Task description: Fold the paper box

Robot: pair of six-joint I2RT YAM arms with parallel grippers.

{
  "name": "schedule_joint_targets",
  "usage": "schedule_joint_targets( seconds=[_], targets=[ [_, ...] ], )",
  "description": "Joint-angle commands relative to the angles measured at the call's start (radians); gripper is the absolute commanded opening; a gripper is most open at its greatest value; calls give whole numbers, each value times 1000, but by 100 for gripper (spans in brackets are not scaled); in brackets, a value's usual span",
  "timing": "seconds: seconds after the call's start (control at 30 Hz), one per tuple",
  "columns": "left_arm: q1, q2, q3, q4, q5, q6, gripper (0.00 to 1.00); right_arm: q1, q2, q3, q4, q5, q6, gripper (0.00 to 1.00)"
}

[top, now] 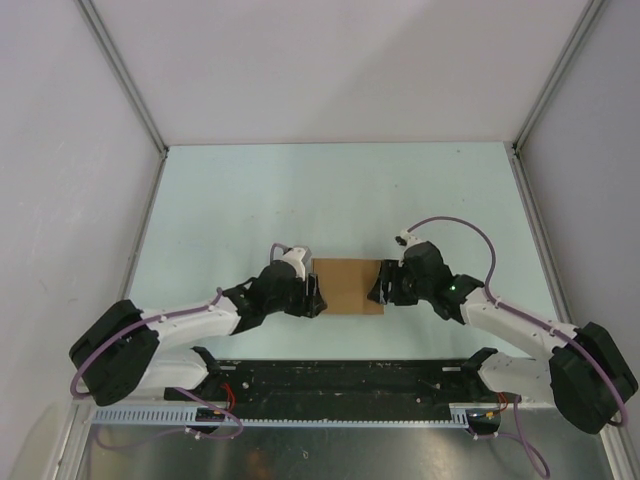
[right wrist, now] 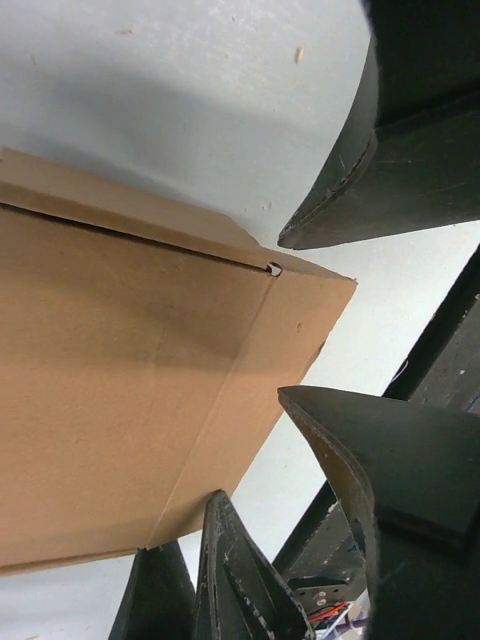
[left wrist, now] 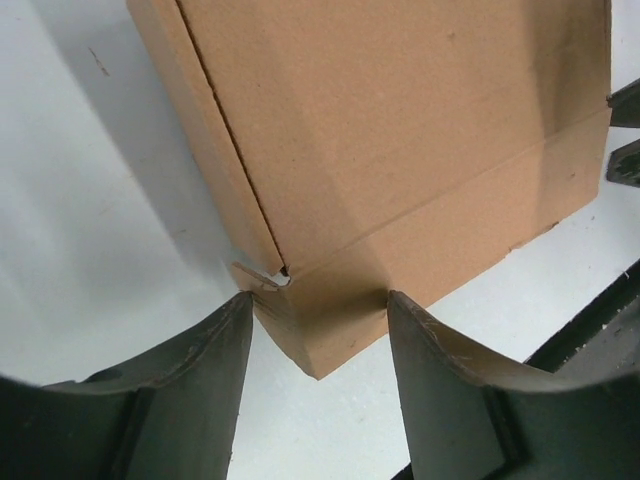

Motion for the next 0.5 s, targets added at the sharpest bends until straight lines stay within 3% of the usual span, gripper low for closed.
schedule_joint_targets(
  seconds=[0.0, 0.47],
  targets=[
    [-5, -39, 40, -50, -33, 58, 63, -27, -43, 10, -7, -26, -25, 62],
    [-4, -38, 63, -67, -25, 52, 67, -52, -51, 13, -14, -58, -33, 62]
  ],
)
